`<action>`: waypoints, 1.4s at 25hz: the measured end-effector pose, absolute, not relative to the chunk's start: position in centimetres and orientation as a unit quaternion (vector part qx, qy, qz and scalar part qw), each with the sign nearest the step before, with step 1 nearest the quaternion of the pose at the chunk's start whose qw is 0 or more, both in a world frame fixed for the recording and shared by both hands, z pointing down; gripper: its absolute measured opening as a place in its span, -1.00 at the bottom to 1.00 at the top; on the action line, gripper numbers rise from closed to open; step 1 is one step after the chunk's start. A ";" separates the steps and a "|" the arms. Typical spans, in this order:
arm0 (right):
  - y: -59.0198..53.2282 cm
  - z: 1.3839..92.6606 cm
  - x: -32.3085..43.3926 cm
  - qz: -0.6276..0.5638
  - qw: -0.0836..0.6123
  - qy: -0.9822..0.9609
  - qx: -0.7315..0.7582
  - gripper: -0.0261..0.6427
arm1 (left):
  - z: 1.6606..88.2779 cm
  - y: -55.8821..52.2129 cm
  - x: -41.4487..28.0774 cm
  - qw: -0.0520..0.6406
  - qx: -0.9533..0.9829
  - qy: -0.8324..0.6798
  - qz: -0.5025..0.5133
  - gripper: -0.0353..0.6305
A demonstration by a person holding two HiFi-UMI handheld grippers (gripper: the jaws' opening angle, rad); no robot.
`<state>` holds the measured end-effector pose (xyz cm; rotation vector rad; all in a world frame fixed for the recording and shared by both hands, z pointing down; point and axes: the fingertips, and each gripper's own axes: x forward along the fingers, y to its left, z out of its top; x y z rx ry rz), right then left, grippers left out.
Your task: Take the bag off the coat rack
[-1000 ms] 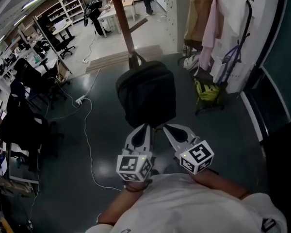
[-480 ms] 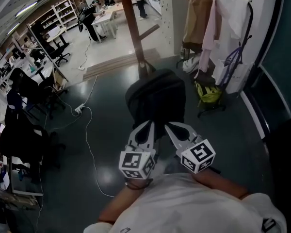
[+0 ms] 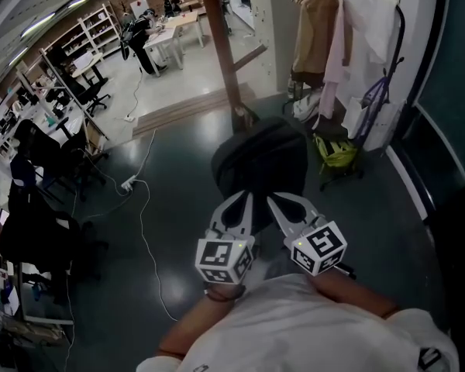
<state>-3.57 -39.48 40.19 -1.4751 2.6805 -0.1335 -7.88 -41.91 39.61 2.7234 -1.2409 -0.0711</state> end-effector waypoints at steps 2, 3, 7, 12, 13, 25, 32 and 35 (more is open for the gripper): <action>-39.8 40.3 -3.6 -0.045 0.039 0.873 -0.484 -0.91 | 39.6 -42.1 -7.8 0.074 0.908 -0.411 -0.023 -0.88; -40.1 40.3 -3.6 -0.046 0.039 0.873 -0.484 -0.91 | 39.7 -42.3 -7.8 0.074 0.908 -0.411 -0.022 -0.88; -41.1 41.0 -3.6 -0.049 0.035 0.878 -0.476 -0.90 | 40.5 -43.4 -7.9 0.072 0.903 -0.423 -0.016 -0.88; -43.2 40.3 -3.1 -0.045 0.039 0.884 -0.464 -0.90 | 40.8 -45.0 -7.7 0.093 0.899 -0.428 -0.015 -0.88; -43.8 40.1 -3.0 -0.045 0.041 0.885 -0.461 -0.90 | 40.8 -45.3 -7.6 0.094 0.898 -0.429 -0.014 -0.88; -52.1 37.9 -0.6 -0.022 0.037 0.899 -0.437 -0.82 | 38.8 -51.1 -5.8 0.089 0.892 -0.442 -0.021 -0.88; -56.6 35.3 0.1 0.010 0.033 0.910 -0.414 -0.75 | 37.3 -54.0 -5.2 0.085 0.886 -0.454 -0.034 -0.88; -58.0 34.6 -0.1 0.026 0.028 0.914 -0.405 -0.72 | 37.2 -54.9 -5.3 0.086 0.882 -0.462 -0.034 -0.88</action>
